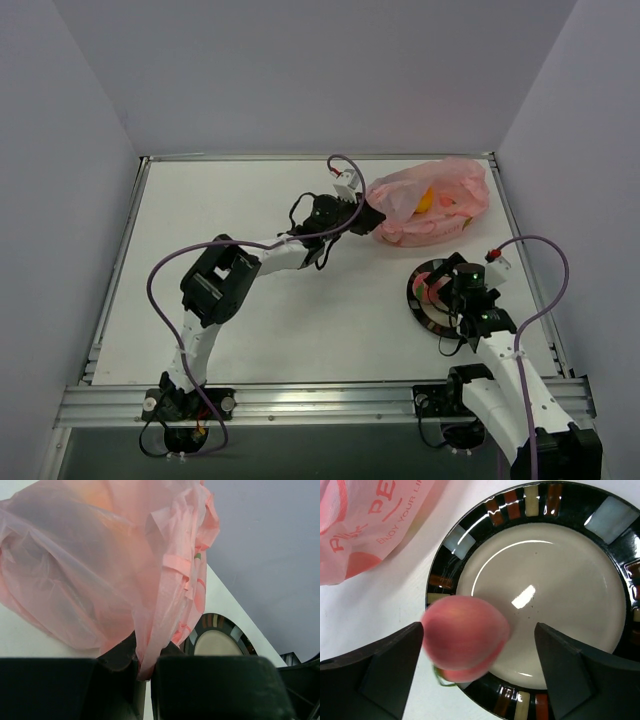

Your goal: Take the fake fruits out of the plastic bag

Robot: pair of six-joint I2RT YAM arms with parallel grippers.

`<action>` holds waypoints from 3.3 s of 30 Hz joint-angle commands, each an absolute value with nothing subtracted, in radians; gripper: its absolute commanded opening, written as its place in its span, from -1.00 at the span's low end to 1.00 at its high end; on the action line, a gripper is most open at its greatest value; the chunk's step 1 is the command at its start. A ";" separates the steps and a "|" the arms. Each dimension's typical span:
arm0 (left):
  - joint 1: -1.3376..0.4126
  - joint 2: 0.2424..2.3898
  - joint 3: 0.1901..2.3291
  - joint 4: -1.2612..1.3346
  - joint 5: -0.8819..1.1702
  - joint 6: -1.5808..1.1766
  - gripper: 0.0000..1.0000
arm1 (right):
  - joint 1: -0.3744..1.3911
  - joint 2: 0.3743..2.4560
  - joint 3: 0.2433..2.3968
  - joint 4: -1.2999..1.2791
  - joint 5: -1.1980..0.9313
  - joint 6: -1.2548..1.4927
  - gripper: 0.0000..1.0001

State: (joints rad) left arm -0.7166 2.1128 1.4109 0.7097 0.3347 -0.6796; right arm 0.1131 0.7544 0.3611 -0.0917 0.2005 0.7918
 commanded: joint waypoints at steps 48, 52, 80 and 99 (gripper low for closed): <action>-0.704 2.215 2.081 -0.103 0.344 -0.264 0.88 | 0.091 1.733 1.003 0.678 -0.403 0.535 -0.75; -0.704 2.256 2.154 -0.138 0.333 -0.267 0.76 | 0.084 1.704 0.960 0.681 -0.390 0.528 -0.76; -0.695 2.046 1.882 0.170 0.258 -0.239 -0.95 | 0.025 1.911 1.167 0.522 -0.003 0.371 0.07; -0.695 2.099 1.816 0.193 0.293 -0.284 -0.95 | 0.067 2.164 1.401 0.515 0.144 0.486 -0.26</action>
State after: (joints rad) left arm -0.7044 2.1242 1.8145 0.1398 0.2905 -0.2665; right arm 0.0570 2.1635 1.3544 0.5045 0.1097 0.4622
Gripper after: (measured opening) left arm 0.028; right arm 0.522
